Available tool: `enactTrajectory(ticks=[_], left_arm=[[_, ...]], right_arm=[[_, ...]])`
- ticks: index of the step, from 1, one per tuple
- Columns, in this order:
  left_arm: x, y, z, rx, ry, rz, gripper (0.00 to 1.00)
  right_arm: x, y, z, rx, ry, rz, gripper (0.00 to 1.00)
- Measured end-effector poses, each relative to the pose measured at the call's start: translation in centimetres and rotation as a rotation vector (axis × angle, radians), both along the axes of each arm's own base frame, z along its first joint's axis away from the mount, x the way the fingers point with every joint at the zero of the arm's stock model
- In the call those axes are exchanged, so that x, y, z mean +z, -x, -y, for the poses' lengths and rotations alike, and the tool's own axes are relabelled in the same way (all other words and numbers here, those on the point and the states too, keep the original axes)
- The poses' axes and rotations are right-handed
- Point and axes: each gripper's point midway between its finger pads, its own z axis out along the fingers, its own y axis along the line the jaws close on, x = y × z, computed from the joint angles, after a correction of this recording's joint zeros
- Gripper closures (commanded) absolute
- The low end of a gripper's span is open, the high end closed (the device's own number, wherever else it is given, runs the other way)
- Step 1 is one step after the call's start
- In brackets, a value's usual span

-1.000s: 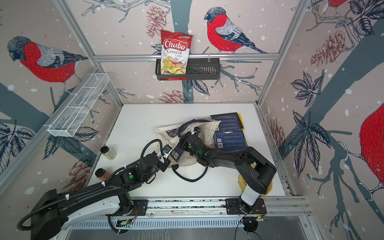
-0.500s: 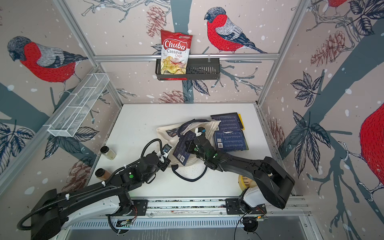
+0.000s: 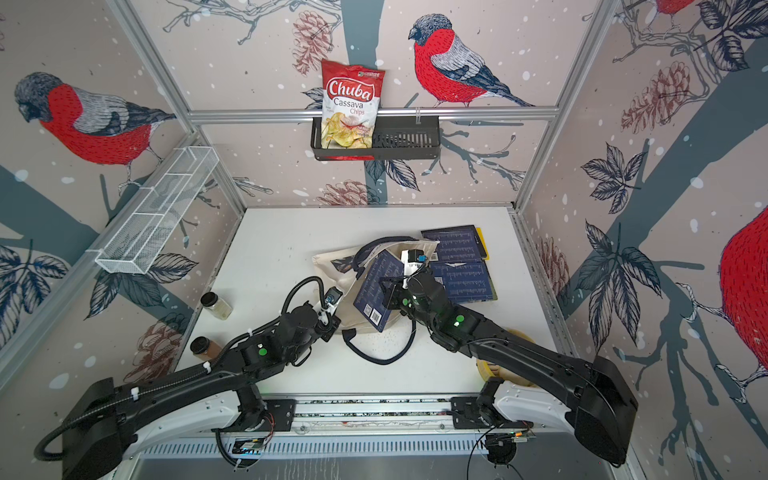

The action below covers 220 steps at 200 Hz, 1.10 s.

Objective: Take out the books from the canvas bag
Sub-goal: Pick up the book from the canvas bag, then place the book on the book.

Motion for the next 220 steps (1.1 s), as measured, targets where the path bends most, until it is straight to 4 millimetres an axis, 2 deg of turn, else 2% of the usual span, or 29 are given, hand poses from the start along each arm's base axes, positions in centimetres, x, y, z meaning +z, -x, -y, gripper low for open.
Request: enactTrajectory(ticks=[30,68,94,136,157,187,204,220], left_arm=[[0.0,0.0,-0.1,0.003,-0.001,-0.001,1.00],[0.0,-0.1,-0.1,0.005,-0.004,-0.002,1.00],[0.0,-0.1,-0.1,0.007,-0.006,-0.002,1.00],[0.2,-0.3,-0.4,0.024,-0.008,0.006,1.00],[0.2,-0.4,-0.6,0.041,-0.007,0.009,1.00],[0.2,-0.6,-0.9,0.066,-0.007,0.006,1.00],[0.2,-0.8,-1.1,0.081,-0.011,0.009,1.00],[0.2,-0.8,-1.2,0.088,-0.013,0.011,1.00]], right_arm=[[3.7,0.7,1.4,-0.012,-0.044,0.088,1.00],[6.8,0.8,2.7,-0.047,-0.087,0.166,1.00],[8.8,-0.5,3.8,-0.097,-0.107,0.202,1.00],[11.9,-3.7,7.4,-0.214,-0.172,0.229,1.00],[14.1,-4.6,9.6,-0.262,-0.222,0.252,1.00],[17.2,-5.6,14.4,-0.399,-0.288,0.308,1.00],[17.8,-6.2,17.3,-0.492,-0.317,0.318,1.00],[17.1,-7.3,20.2,-0.592,-0.331,0.308,1.00]])
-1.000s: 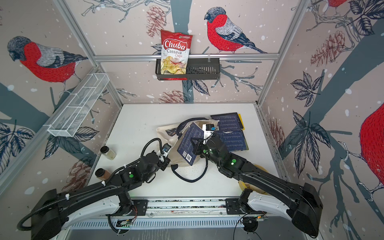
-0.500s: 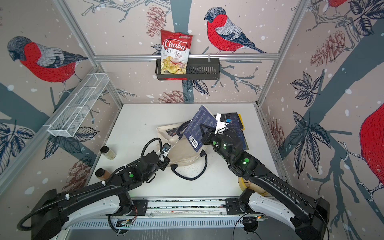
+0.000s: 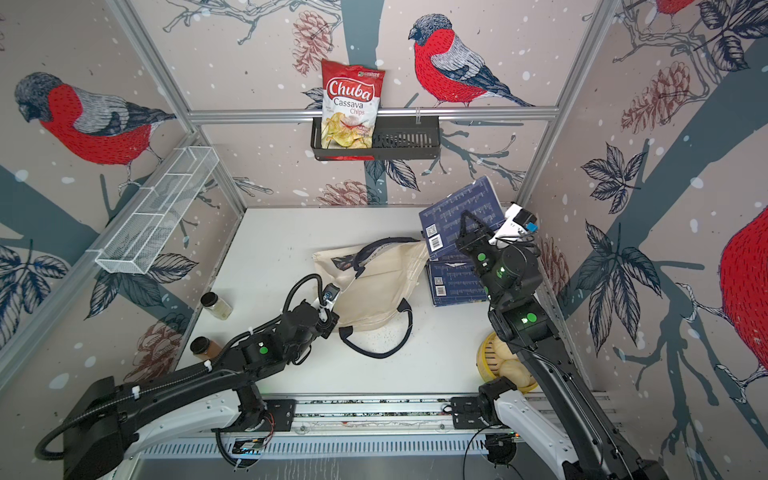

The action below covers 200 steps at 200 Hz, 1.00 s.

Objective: Take out the books from the canvas bag
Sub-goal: Place the book on the book.

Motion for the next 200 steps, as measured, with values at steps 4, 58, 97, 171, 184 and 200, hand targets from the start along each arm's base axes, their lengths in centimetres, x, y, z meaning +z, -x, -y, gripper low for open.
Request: enactTrajectory(ticks=[4,58,97,171,184,200], left_arm=[[0.0,0.0,0.0,0.003,0.001,0.000,1.00],[0.0,-0.1,-0.2,0.016,0.003,0.000,1.00],[-0.2,-0.2,-0.1,0.018,-0.001,-0.005,1.00],[-0.4,-0.2,-0.1,0.019,-0.007,-0.010,1.00],[-0.5,-0.2,-0.1,0.018,-0.008,-0.012,1.00],[-0.5,-0.2,-0.1,0.017,-0.008,-0.013,1.00]], right_arm=[[-0.4,-0.4,0.8,-0.027,-0.006,-0.010,1.00],[-8.8,-5.1,6.7,-0.143,-0.139,-0.217,1.00],[-13.1,-7.8,6.5,-0.107,-0.192,-0.314,1.00],[-21.5,-12.6,4.6,-0.069,-0.277,-0.490,1.00],[-21.8,-13.5,4.3,-0.075,-0.274,-0.488,1.00],[-22.3,-14.5,3.9,-0.071,-0.277,-0.490,1.00]])
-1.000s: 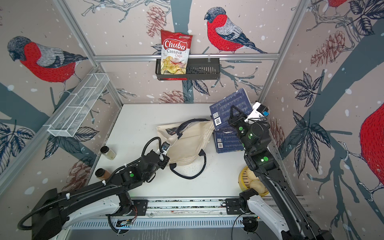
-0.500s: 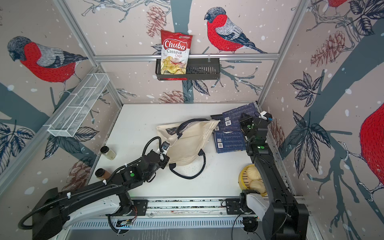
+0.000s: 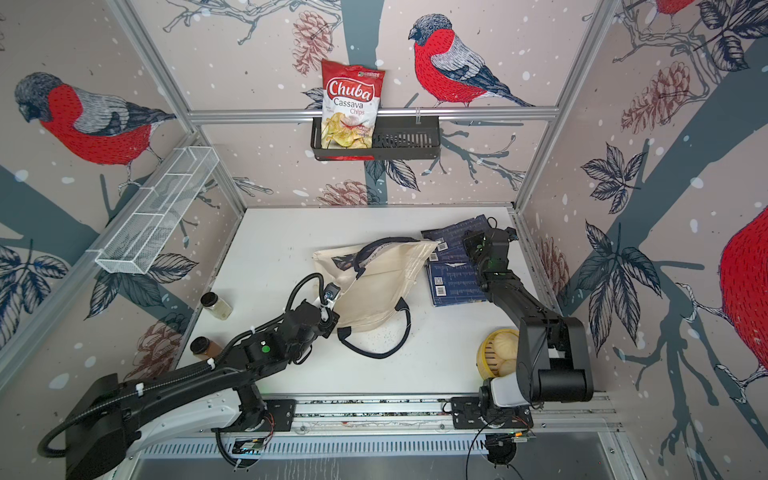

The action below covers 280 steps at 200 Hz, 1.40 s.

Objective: Take out the books from the canvas bag
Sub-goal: Place the book on the book.

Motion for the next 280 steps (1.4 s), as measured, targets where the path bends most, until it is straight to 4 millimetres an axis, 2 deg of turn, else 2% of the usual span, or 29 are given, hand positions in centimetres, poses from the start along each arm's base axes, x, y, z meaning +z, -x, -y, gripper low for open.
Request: enactTrajectory(ticks=[48,109,138,158,188,220,242,280], left_arm=[[0.1,0.0,0.0,0.000,0.002,0.001,1.00],[0.0,0.0,0.1,-0.004,0.002,-0.001,1.00],[0.0,0.0,0.1,-0.006,0.003,-0.003,1.00],[-0.1,0.1,0.2,-0.012,0.004,-0.007,1.00],[-0.2,0.2,0.2,-0.017,0.002,-0.011,1.00],[-0.2,0.2,0.2,-0.018,0.000,-0.014,1.00],[-0.2,0.2,0.2,-0.018,0.000,-0.014,1.00],[-0.3,0.2,0.2,-0.020,-0.002,-0.017,1.00]], right_arm=[[-3.4,-1.7,-0.5,-0.016,-0.032,-0.059,1.00],[-5.4,-2.7,-1.3,-0.028,-0.048,-0.080,0.99],[-7.2,-2.6,-1.0,-0.053,-0.064,-0.116,0.97],[-8.1,-2.7,-0.9,-0.064,-0.084,-0.137,0.91],[-8.7,-2.5,-0.9,-0.068,-0.114,-0.148,0.69],[-9.0,-1.8,-1.1,-0.063,-0.137,-0.165,0.53],[-8.2,-1.5,-1.1,-0.060,-0.140,-0.148,0.47],[-8.2,-0.4,-1.1,-0.066,-0.163,-0.174,0.36]])
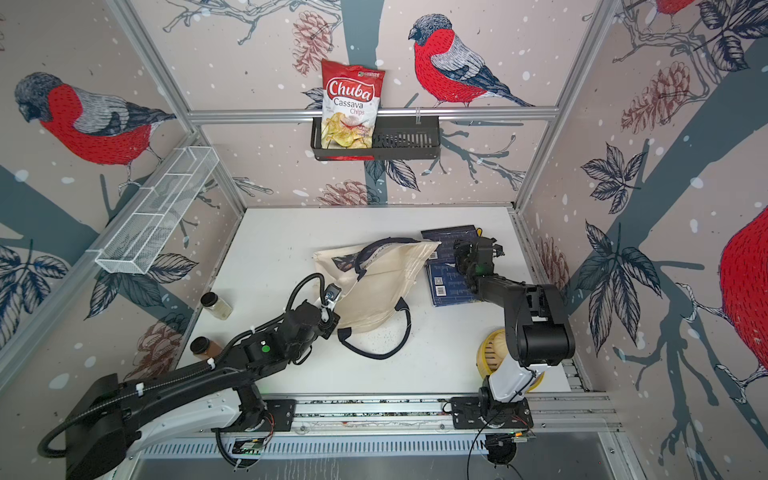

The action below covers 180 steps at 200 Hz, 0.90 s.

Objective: Take out the books from the canvas bag
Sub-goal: Place the book on the book.

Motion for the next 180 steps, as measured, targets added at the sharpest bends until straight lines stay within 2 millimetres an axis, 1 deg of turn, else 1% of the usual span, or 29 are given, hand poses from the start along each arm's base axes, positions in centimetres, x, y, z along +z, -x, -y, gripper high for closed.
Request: enactTrajectory(ticks=[29,55,74,105,152,180], left_arm=[[0.0,0.0,0.0,0.000,0.000,0.000,1.00],[0.0,0.0,0.0,-0.001,0.000,-0.001,1.00],[0.0,0.0,0.0,-0.003,0.000,-0.002,1.00],[0.0,0.1,0.1,-0.007,0.000,-0.005,1.00],[-0.1,0.1,0.2,-0.015,0.001,-0.010,1.00],[-0.1,0.1,0.2,-0.015,0.001,-0.010,1.00]], right_arm=[[1.0,0.5,0.2,-0.004,-0.004,0.005,0.35],[1.2,1.1,0.6,-0.010,-0.006,-0.012,0.32],[1.4,1.5,1.0,-0.017,-0.004,-0.026,0.31],[1.0,2.0,1.5,-0.018,-0.012,-0.059,0.31],[1.0,2.0,1.0,0.017,-0.034,-0.090,0.30],[0.3,2.6,1.0,0.018,-0.059,-0.131,0.30]])
